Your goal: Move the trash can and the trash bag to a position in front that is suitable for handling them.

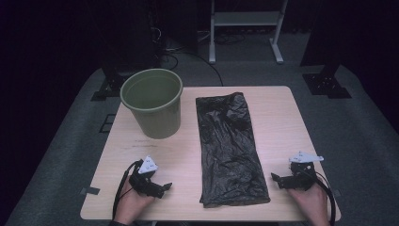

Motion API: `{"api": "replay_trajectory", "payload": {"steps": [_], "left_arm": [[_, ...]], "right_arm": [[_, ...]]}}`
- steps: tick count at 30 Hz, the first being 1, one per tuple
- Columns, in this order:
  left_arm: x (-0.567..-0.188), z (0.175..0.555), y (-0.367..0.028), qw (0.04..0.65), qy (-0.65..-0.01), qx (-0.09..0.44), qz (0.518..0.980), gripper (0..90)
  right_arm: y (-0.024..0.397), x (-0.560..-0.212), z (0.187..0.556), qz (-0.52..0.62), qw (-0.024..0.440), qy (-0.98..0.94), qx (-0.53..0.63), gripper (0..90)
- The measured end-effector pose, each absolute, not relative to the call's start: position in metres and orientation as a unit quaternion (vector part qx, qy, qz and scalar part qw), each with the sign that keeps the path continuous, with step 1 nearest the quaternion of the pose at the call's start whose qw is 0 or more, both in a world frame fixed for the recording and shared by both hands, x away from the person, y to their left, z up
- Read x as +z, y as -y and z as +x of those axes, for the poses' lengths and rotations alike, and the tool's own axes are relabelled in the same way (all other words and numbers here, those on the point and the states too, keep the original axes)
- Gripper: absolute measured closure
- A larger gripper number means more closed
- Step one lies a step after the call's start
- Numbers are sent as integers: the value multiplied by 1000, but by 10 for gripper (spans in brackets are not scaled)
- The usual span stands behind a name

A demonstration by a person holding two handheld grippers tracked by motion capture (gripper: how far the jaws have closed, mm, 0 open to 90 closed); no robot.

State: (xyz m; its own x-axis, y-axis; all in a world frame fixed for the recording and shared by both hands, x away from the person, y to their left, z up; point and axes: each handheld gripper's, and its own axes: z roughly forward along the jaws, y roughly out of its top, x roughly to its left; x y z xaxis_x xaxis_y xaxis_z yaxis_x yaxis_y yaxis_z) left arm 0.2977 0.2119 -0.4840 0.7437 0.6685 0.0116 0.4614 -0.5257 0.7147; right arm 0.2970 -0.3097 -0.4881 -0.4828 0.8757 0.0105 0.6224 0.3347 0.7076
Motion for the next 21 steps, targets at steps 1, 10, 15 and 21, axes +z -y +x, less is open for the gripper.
{"api": "replay_trajectory", "payload": {"steps": [1, 10, 15, 21], "left_arm": [[-484, 298, -212, 359, -327, 144, 862, 0], [-484, 298, -212, 359, -328, 144, 862, 0], [-484, 298, -212, 359, -328, 144, 862, 0], [-484, 298, -212, 359, -328, 144, 862, 0]], "right_arm": [[310, -488, 297, 471, 190, -795, 332, 0], [312, -486, 296, 471, 186, -797, 330, 60], [315, -482, 294, 477, 169, -791, 345, 147], [313, -479, 294, 465, 146, -794, 363, 303]]}}
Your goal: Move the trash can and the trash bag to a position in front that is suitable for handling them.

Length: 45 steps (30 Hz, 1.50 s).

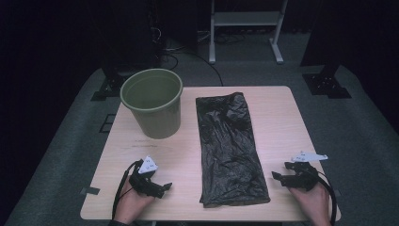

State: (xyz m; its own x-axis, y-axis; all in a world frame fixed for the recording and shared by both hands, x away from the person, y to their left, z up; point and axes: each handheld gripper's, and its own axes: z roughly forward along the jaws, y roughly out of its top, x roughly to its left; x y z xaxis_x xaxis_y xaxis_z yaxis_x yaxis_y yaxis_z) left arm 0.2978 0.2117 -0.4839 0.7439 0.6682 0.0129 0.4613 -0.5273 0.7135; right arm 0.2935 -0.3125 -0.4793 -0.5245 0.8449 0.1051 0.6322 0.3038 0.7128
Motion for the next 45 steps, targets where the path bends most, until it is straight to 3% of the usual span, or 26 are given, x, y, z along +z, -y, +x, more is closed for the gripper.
{"api": "replay_trajectory", "payload": {"steps": [6, 30, 34, 40, 41, 42, 45], "left_arm": [[-484, 298, -212, 359, -328, 144, 862, 0], [-484, 298, -212, 359, -328, 144, 862, 0], [-484, 298, -212, 359, -328, 144, 862, 0], [-484, 298, -212, 359, -328, 144, 862, 0], [-484, 298, -212, 359, -328, 144, 862, 0], [-484, 298, -212, 359, -328, 144, 862, 0], [-484, 298, -212, 359, -328, 144, 862, 0]], "right_arm": [[305, -474, 293, 448, 135, -798, 380, 346], [254, -472, 302, 409, 114, -822, 380, 333], [247, -474, 304, 410, 116, -825, 370, 381], [244, -474, 301, 406, 134, -834, 349, 626], [245, -473, 300, 403, 137, -837, 343, 762], [244, -473, 299, 402, 140, -839, 340, 825], [245, -473, 299, 396, 135, -842, 341, 896]]}}
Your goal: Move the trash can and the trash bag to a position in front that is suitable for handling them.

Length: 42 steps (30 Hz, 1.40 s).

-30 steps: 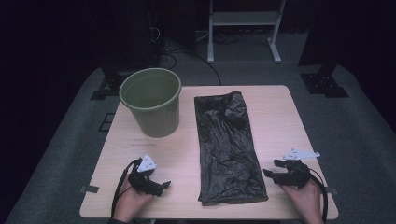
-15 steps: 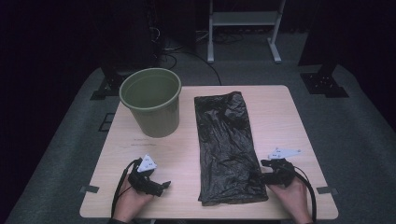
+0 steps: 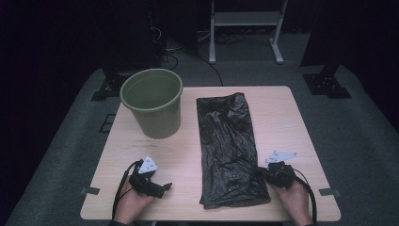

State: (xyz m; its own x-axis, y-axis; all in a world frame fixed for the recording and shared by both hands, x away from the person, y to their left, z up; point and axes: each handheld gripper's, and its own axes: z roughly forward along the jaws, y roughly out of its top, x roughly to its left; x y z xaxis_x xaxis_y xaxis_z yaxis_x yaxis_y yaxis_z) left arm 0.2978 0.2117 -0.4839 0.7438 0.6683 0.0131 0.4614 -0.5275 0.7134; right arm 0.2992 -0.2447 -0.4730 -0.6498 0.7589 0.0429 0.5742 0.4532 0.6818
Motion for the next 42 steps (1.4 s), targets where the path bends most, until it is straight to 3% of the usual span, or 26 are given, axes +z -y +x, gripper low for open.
{"api": "replay_trajectory", "payload": {"steps": [11, 28, 42], "left_arm": [[-484, 298, -212, 359, -328, 144, 862, 0], [-484, 298, -212, 359, -328, 144, 862, 0], [-484, 298, -212, 359, -328, 144, 862, 0]], "right_arm": [[258, -469, 299, 405, 149, -835, 342, 900], [330, -461, 291, 464, 188, -795, 343, 900], [354, -465, 285, 488, 192, -783, 334, 880]]}}
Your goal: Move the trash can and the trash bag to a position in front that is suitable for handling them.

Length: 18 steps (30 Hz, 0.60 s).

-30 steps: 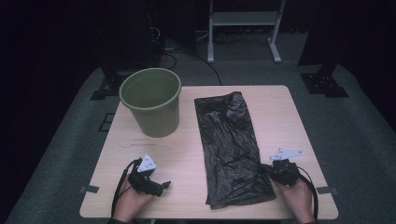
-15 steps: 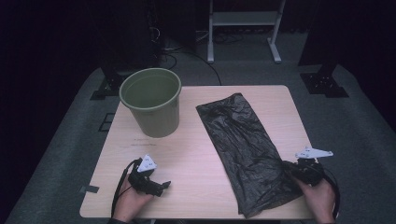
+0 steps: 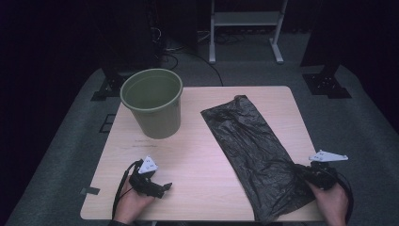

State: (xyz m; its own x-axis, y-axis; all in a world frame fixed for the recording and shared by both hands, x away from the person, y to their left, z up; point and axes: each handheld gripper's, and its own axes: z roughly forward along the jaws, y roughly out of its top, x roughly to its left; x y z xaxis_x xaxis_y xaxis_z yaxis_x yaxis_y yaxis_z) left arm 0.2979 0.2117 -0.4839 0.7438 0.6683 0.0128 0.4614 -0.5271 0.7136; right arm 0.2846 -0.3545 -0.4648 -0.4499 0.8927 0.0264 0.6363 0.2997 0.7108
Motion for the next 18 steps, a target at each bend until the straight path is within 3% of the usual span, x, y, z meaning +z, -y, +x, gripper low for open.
{"api": "replay_trajectory", "payload": {"steps": [6, 8, 10, 14, 16, 18], "left_arm": [[-484, 298, -212, 359, -327, 144, 862, 0], [-484, 298, -212, 359, -328, 144, 862, 0], [-484, 298, -212, 359, -327, 144, 862, 0], [-484, 298, -212, 359, -328, 144, 862, 0], [-484, 298, -212, 359, -328, 144, 862, 0], [-484, 298, -212, 359, -327, 144, 862, 0]], "right_arm": [[355, -462, 283, 493, 206, -774, 340, 568], [355, -462, 283, 491, 203, -775, 343, 528], [351, -460, 283, 490, 199, -772, 352, 375], [344, -455, 284, 486, 202, -766, 368, 173], [338, -453, 285, 479, 201, -766, 379, 109], [332, -451, 286, 467, 199, -770, 387, 104]]}}
